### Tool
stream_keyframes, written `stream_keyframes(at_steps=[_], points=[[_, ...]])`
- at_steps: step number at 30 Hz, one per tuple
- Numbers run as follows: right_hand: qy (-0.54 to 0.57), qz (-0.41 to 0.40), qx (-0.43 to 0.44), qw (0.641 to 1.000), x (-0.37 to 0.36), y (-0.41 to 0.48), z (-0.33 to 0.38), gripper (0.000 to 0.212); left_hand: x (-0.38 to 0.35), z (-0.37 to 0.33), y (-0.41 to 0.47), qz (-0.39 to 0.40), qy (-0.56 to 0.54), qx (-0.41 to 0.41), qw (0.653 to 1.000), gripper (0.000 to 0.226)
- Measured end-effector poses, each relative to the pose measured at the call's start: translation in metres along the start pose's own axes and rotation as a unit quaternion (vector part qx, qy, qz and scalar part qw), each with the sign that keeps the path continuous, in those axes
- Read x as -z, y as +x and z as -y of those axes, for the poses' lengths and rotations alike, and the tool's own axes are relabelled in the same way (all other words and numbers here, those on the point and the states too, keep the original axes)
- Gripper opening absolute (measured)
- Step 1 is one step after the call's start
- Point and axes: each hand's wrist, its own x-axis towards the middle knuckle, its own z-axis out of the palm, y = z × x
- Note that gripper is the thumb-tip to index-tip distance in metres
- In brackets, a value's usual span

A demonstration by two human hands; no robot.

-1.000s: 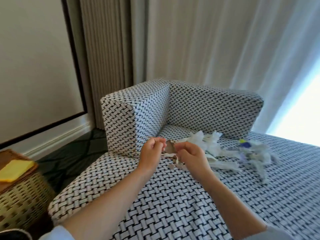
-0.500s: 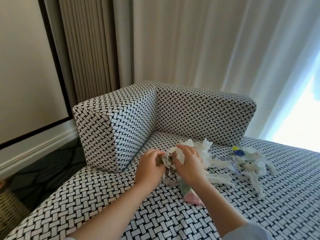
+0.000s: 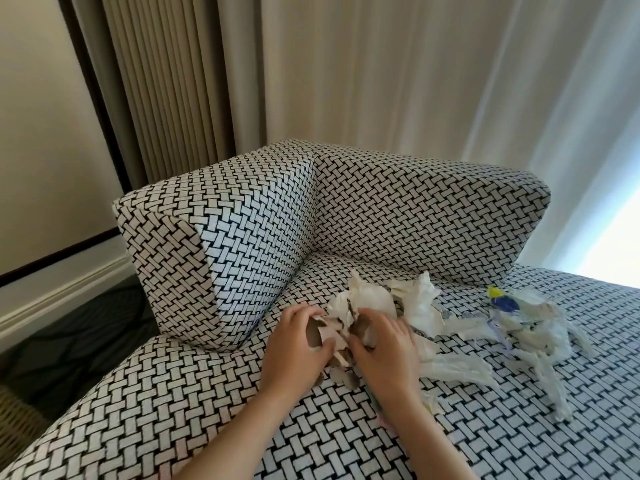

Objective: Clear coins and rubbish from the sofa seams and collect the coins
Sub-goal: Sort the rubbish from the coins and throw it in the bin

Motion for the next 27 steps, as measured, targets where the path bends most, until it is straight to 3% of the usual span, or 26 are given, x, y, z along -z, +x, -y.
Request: stream_keyframes(at_steps=[5,10,15,23,27], points=[[0.068,-0.085,0.014,0.994,0.002,-0.006,0.006,0.017,0.004,-0.003,-0.006,-0.040,-0.060,-0.022,0.997,0.049],[0.115,-0.154,0.024,0.981,0.003,-0.010,0.006,0.023,0.009,-0.007,-0.011,-0.109,-0.086,-0.035,0.990,0.033],[0.157,-0.154,0.027,0.975,0.011,-0.011,0.013,0.028,0.019,-0.013,-0.017,-0.169,-0.134,-0.012,0.976,0.012],[0.343,-0.195,-0.037,0.918,0.042,-0.001,0.079,0.043,0.054,-0.025,-0.022,-0.232,-0.229,0.034,0.945,0.025],[0.449,-0.115,-0.080,0.882,0.041,-0.014,0.120,0.039,0.083,-0.022,-0.029,-0.250,-0.257,0.040,0.933,0.019]])
